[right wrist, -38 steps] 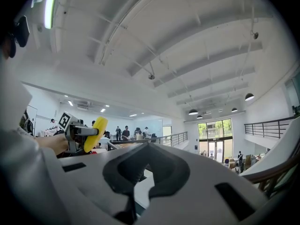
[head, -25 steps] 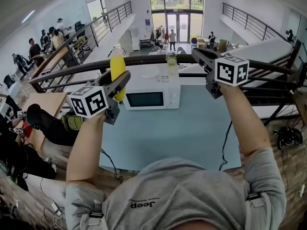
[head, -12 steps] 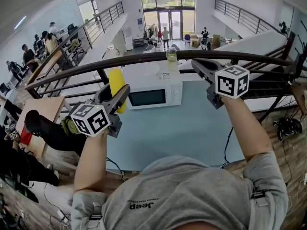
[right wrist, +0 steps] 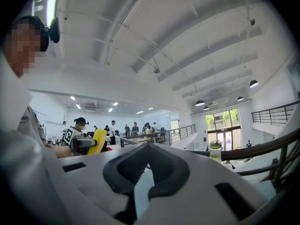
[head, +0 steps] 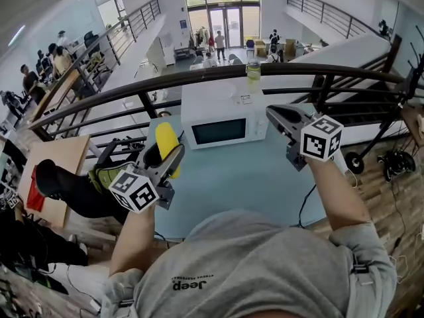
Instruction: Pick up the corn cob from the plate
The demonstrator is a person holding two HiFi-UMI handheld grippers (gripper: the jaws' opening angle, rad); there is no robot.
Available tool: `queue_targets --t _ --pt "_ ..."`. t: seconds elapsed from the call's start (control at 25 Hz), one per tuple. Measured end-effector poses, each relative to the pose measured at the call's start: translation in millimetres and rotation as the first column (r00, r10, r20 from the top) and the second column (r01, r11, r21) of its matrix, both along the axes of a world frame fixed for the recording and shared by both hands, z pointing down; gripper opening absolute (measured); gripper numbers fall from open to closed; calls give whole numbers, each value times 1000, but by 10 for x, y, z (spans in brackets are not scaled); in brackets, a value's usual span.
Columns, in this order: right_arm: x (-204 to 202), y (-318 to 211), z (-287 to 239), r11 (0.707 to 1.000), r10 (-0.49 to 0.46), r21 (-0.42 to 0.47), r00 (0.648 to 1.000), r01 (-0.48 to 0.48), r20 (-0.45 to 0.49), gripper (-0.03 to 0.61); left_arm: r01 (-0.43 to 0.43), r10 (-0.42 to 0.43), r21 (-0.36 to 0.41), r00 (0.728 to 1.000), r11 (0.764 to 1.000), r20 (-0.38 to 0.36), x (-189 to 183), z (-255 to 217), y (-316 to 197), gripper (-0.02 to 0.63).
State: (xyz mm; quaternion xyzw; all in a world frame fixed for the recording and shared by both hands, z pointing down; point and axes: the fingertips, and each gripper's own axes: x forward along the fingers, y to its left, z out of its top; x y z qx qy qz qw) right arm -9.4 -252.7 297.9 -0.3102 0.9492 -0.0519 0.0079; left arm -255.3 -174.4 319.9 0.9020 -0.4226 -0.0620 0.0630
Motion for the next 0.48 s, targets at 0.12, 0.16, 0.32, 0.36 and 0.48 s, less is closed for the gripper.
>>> queue_targets --t 0.12,0.16,0.32,0.36,0.48 --pt "-153 141 260 999 -49 -18 998 50 24 15 1 -1 -13 1000 1000 4 -179 235 66 268" --pt "-190 182 358 998 -64 -23 998 64 19 15 3 -2 -19 1000 1000 10 -213 320 80 268" --pt "-227 275 752 994 -75 -79 997 75 -7 15 13 -13 -52 1000 999 3 -270 640 140 268" --pt "-204 286 831 993 -71 -98 997 71 0 15 15 -15 -55 1000 998 -5 -261 705 161 268" --pt "-103 326 1072 988 -56 -144 998 58 19 15 22 -23 -62 1000 998 -20 -205 895 236 268"
